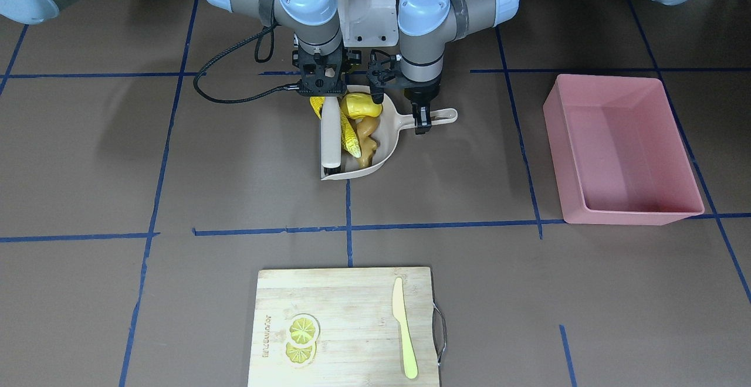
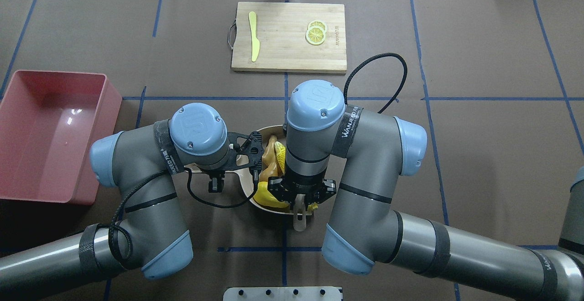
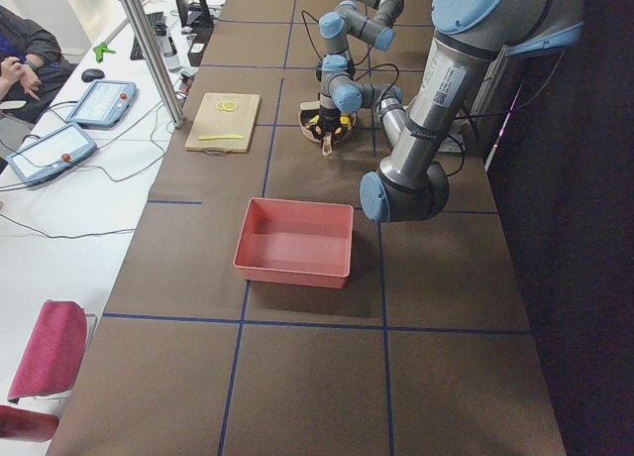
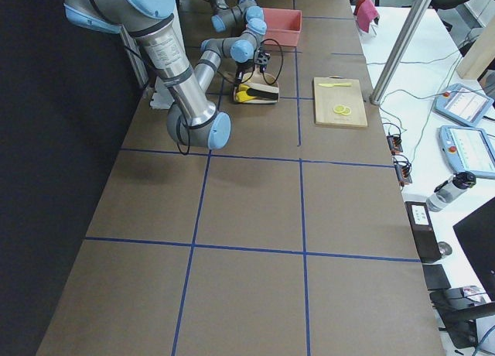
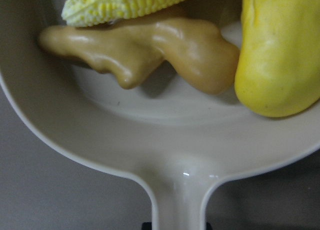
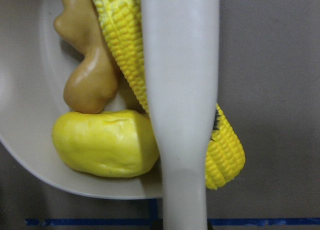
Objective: Sweep and dump trash into bin
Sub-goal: 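Sweep the corn, potato and ginger into the dustpan with the right gripper's brush, then lift the dustpan toward the pink bin with left gripper while right withdraws brush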
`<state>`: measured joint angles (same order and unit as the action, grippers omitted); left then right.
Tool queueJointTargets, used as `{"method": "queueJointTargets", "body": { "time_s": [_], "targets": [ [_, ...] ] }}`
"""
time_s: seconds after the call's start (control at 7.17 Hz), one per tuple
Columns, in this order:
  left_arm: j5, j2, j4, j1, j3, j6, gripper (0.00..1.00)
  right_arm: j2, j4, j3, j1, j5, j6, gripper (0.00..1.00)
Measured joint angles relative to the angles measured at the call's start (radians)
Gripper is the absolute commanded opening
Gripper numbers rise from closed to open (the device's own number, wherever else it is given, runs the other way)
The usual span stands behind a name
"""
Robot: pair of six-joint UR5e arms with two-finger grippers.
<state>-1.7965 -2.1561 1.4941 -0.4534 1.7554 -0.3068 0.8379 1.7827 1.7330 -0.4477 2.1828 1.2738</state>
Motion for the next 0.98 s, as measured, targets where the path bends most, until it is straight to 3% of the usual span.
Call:
{"method": "queueJointTargets", "body": {
  "time_s": [0.98],
  "targets": [
    [-0.117, 0.02, 0.081, -0.021, -0.02, 0.018, 0.0, 0.063, 0.01, 0.145, -0.144, 0.118, -0.001, 0.0]
  ]
}}
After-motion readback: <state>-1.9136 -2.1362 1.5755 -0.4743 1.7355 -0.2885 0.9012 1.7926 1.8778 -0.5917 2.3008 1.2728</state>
